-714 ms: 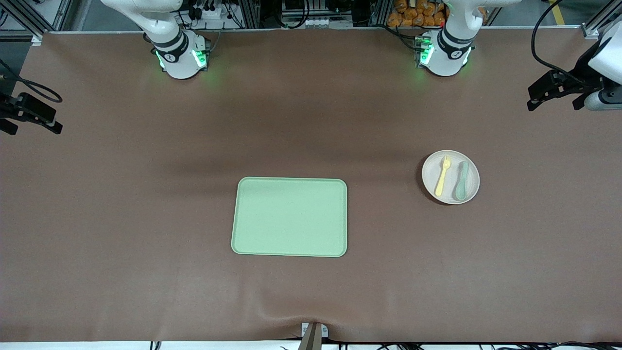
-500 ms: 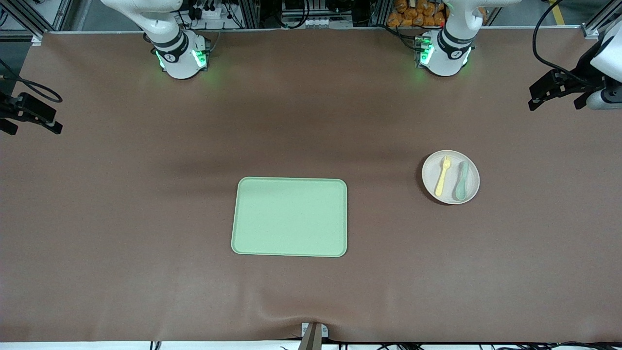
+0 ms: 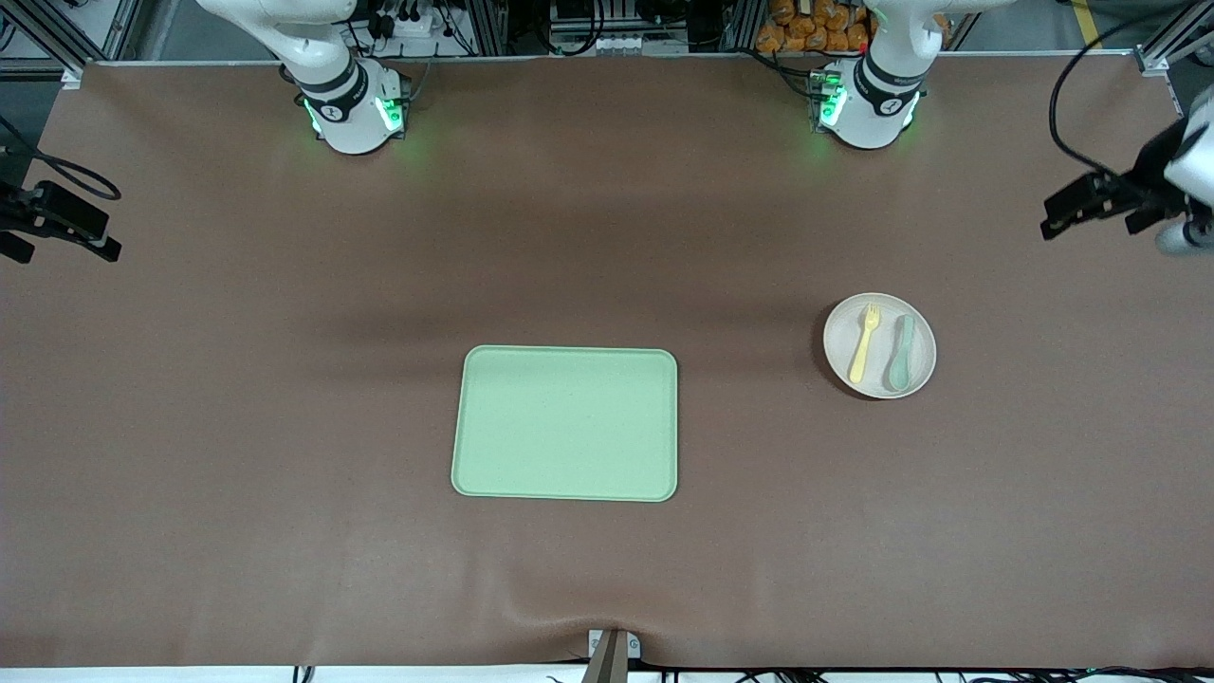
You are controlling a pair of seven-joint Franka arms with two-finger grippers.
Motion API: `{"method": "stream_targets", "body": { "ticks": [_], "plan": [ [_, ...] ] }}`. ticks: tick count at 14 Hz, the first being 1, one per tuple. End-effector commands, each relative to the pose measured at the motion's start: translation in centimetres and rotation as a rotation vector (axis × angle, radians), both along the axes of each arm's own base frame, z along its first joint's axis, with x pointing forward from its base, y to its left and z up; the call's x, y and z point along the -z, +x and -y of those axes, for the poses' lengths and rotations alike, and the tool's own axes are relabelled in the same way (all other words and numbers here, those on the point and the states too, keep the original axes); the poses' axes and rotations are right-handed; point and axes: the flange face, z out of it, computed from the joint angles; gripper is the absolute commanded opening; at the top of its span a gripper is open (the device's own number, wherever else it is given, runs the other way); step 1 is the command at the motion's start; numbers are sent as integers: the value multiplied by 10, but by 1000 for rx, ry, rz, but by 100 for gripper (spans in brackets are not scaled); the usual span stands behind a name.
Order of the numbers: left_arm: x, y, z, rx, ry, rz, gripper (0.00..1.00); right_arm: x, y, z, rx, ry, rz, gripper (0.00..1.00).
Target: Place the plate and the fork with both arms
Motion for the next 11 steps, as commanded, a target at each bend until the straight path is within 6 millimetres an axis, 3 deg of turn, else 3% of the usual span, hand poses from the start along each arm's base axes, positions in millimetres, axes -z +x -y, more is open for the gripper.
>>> {"method": "stream_targets", "body": {
  "ticks": [1, 4, 7, 11],
  "plan": [
    [64, 9, -47, 42, -70, 20, 100, -2, -3, 4, 6, -5, -2, 100],
    [144, 15, -68, 90, -118, 25, 100, -2, -3, 4, 6, -5, -2, 100],
    [213, 10, -69, 79, -120, 21, 100, -1, -2, 3, 6, -4, -3, 100],
    [284, -5, -69, 125, -140, 27, 96, 0, -2, 4, 7, -5, -7, 100]
  ]
}}
